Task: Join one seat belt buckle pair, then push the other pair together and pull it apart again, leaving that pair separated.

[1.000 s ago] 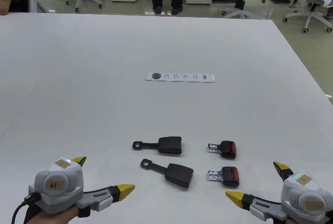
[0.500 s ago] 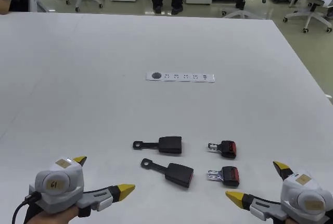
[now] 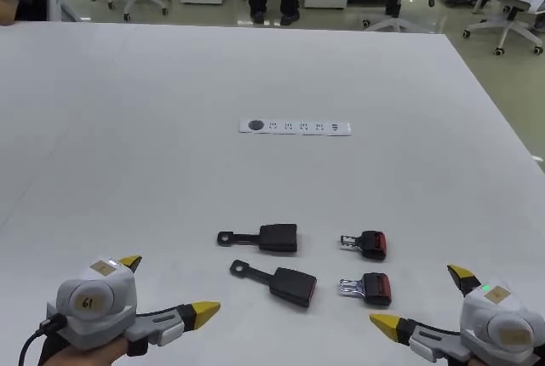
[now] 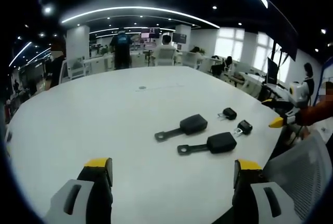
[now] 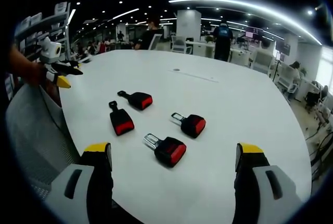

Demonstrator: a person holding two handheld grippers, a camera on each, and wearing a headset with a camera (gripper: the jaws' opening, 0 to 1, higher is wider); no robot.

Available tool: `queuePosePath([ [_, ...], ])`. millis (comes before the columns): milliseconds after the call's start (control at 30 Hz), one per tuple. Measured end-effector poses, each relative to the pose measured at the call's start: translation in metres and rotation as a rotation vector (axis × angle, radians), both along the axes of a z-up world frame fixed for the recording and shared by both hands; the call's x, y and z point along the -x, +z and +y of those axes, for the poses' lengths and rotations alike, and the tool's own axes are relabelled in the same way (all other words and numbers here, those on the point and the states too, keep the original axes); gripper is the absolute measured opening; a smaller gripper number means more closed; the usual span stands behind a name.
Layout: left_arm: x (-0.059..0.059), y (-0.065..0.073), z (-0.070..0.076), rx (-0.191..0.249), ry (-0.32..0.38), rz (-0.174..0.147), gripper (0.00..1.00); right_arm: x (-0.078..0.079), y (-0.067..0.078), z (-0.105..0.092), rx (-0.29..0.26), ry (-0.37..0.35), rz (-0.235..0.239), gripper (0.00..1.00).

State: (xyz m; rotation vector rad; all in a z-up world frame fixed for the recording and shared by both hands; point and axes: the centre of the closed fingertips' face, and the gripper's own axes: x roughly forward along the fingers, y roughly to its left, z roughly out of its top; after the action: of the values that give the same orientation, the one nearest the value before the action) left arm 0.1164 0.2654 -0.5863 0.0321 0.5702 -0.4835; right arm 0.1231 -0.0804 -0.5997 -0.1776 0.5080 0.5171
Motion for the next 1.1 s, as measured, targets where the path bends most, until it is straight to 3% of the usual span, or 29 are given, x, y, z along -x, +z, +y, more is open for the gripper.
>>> queuePosePath([
  [1100,-0.0007,-0.0026,-0.0014,0.003,-0.003,0.004,0.99,0.0013,-0.002,0.0,-0.002,-0.005,0.004,1.0],
])
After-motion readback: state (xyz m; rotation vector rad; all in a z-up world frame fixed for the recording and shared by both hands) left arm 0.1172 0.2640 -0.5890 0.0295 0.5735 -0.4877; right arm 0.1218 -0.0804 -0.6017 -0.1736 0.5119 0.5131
